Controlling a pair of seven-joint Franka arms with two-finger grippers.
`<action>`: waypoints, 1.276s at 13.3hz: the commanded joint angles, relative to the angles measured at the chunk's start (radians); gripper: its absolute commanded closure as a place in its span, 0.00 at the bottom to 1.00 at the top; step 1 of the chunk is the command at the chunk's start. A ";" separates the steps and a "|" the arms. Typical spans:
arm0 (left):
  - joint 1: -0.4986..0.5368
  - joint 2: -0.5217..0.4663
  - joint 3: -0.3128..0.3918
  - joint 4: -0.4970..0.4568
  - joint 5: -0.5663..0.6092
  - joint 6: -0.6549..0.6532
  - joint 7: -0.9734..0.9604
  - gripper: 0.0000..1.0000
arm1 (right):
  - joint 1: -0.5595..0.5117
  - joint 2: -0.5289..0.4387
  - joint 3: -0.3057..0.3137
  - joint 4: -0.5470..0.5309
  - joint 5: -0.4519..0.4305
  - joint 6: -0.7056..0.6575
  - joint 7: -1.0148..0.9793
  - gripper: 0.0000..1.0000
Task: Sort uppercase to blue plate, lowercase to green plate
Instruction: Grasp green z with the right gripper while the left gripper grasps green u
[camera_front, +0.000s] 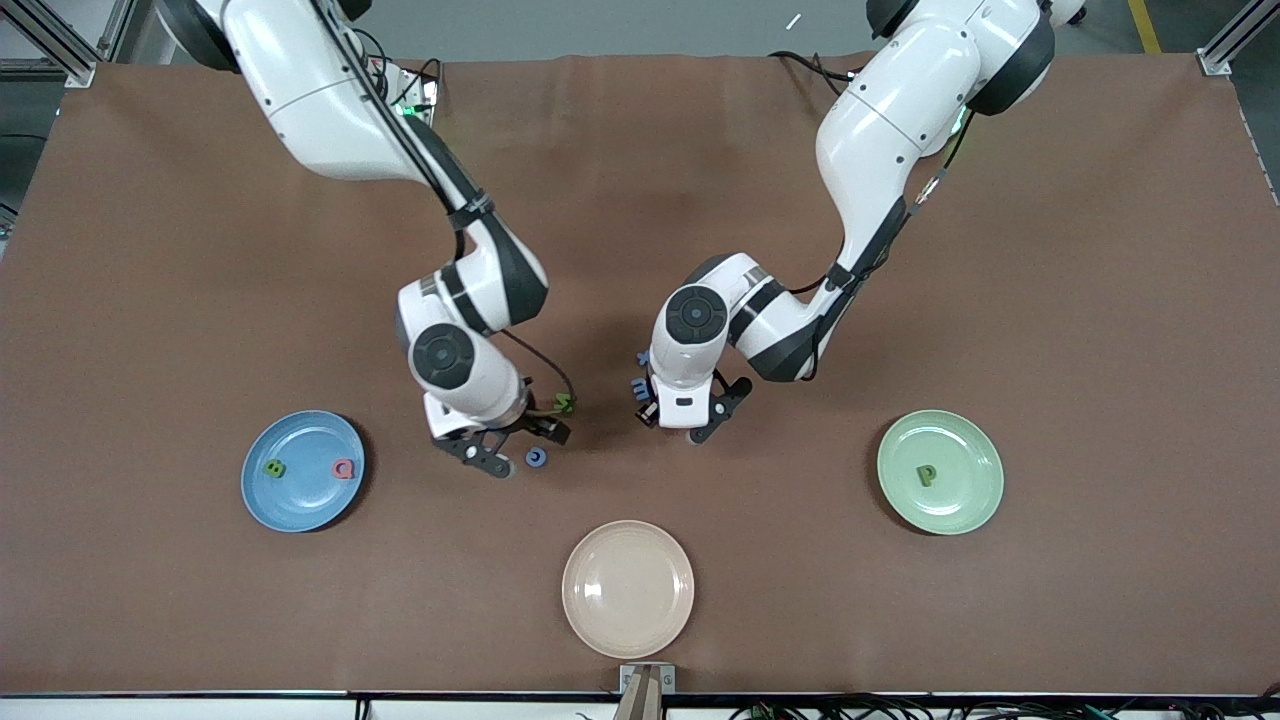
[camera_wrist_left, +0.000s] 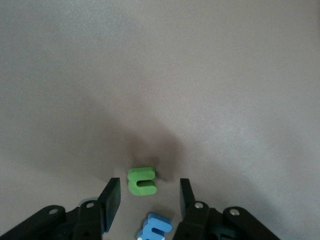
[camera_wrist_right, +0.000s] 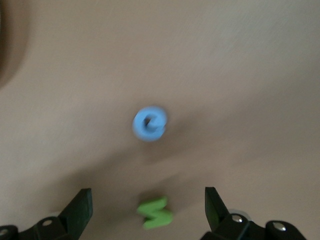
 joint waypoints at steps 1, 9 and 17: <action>-0.025 0.025 0.015 0.027 0.011 0.003 -0.008 0.45 | 0.048 -0.007 -0.010 -0.089 0.018 0.086 0.029 0.01; -0.031 0.037 0.038 0.027 0.012 0.003 -0.001 0.54 | 0.077 -0.008 -0.010 -0.171 0.004 0.186 0.012 0.66; -0.005 -0.032 0.066 0.025 0.058 -0.012 0.001 0.95 | -0.074 -0.019 -0.026 -0.033 -0.008 -0.027 -0.171 0.97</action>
